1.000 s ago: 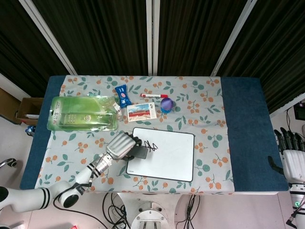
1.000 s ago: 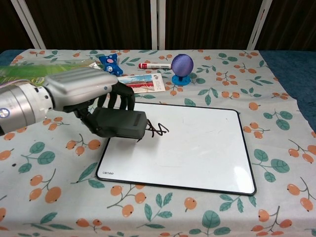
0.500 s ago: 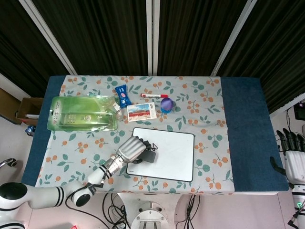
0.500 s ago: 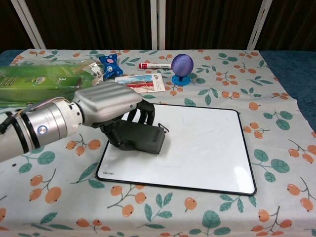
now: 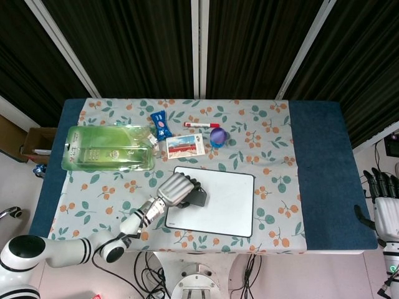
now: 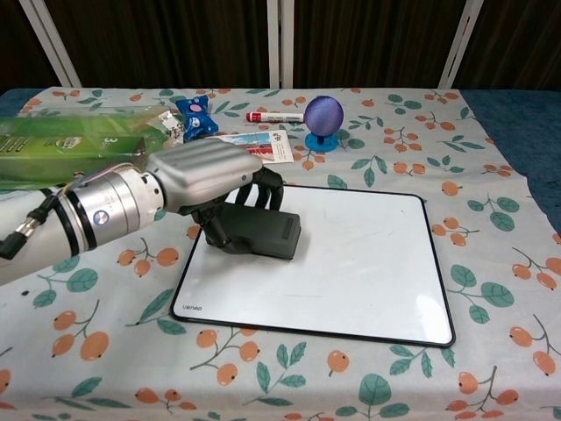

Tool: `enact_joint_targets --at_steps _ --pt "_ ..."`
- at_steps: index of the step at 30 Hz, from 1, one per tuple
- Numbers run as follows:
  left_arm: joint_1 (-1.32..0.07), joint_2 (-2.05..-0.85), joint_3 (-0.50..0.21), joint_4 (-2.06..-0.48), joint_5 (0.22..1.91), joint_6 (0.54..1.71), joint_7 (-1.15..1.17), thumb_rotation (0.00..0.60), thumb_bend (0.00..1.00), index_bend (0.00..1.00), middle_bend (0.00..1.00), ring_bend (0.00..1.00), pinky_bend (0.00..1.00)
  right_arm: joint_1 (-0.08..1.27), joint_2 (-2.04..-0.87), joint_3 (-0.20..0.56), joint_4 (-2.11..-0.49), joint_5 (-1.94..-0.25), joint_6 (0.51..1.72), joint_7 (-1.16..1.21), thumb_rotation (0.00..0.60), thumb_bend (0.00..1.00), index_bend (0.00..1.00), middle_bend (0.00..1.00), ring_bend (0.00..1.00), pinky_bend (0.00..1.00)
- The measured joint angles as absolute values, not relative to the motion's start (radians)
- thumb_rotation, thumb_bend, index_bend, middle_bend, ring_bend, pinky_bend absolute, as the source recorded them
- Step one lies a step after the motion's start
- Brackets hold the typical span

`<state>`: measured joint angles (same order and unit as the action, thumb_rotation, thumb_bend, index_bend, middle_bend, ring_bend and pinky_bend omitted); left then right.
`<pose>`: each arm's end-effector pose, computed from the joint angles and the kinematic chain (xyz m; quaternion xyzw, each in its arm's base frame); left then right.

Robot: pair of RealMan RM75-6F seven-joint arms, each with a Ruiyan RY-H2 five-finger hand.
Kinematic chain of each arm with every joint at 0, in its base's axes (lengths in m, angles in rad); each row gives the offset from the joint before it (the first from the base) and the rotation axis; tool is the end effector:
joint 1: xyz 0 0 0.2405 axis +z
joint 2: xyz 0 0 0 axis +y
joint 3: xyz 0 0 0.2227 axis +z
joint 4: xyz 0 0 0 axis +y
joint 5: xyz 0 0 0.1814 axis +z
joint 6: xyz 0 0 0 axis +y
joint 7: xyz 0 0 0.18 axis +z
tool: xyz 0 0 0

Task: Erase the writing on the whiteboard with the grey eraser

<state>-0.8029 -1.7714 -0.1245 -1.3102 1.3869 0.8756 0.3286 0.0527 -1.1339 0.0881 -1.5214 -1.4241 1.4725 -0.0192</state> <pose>-0.0621 0.3085 -0.0799 -0.8322 -0.2734 -0.3729 0.3060 -0.3004 -0.2100 0.1858 0.5717 -0.3783 0.3483 0.6393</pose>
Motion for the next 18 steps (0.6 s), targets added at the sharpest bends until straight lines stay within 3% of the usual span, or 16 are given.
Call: enact_joint_targets --at_steps 18 --pt "-0.881 -1.851 -0.185 -1.052 1.379 0.862 0.157 0.6 0.37 0.61 0.61 0.56 0.57 0.062 -1.137 0.092 -1.536 -1.418 1.459 -0.046 0.6 0.26 0.0 0.0 0.0 0.0"
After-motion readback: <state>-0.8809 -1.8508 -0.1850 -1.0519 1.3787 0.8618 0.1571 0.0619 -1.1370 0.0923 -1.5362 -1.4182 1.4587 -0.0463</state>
